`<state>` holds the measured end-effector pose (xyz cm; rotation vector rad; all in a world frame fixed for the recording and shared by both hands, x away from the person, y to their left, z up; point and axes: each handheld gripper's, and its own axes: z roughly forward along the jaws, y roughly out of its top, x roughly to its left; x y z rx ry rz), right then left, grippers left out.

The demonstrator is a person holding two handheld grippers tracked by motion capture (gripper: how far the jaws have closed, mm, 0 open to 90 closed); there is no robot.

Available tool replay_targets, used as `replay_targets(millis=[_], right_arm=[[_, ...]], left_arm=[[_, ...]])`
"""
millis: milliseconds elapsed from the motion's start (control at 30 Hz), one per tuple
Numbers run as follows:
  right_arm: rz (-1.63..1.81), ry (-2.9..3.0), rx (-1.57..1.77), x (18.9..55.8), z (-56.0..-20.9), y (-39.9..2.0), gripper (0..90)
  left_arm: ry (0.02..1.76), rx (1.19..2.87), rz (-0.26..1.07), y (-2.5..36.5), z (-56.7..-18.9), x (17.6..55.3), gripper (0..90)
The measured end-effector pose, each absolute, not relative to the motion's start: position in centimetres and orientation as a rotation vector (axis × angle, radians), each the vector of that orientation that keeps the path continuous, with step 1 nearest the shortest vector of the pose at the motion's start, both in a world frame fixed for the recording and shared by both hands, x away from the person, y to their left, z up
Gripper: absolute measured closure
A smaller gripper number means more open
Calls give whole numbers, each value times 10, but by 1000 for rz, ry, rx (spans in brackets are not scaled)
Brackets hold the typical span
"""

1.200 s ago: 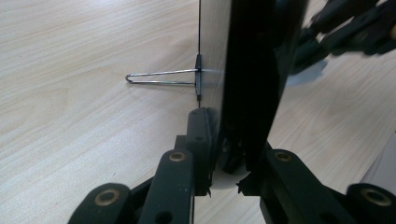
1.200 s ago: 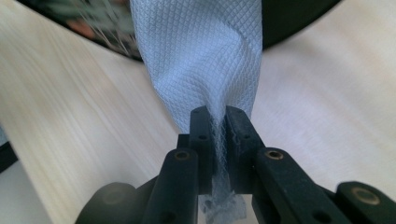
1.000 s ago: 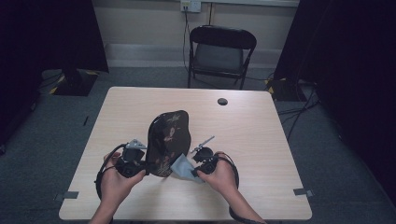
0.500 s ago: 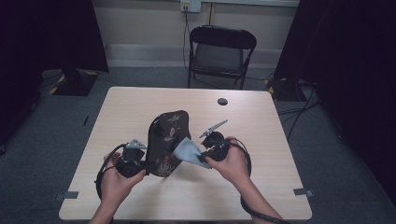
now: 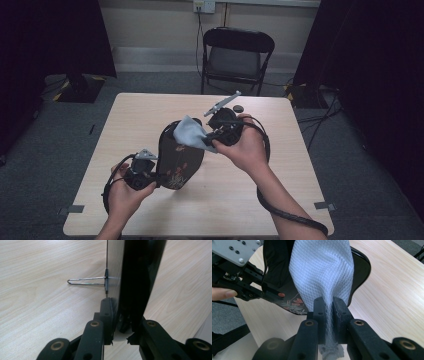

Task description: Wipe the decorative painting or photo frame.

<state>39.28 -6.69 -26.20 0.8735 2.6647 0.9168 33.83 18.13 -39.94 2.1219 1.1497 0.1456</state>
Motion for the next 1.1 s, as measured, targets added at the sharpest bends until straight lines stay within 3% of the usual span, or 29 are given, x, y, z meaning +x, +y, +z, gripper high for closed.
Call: replay_targets(millis=[500,1100], right_arm=[[810,2746,879,394,-309,-50,826],[674,2889,971,386,-417,-49,825]], left_arm=[[1144,2127,147,181,-399,338,789],[1150,2122,145,181,-399,339,789]])
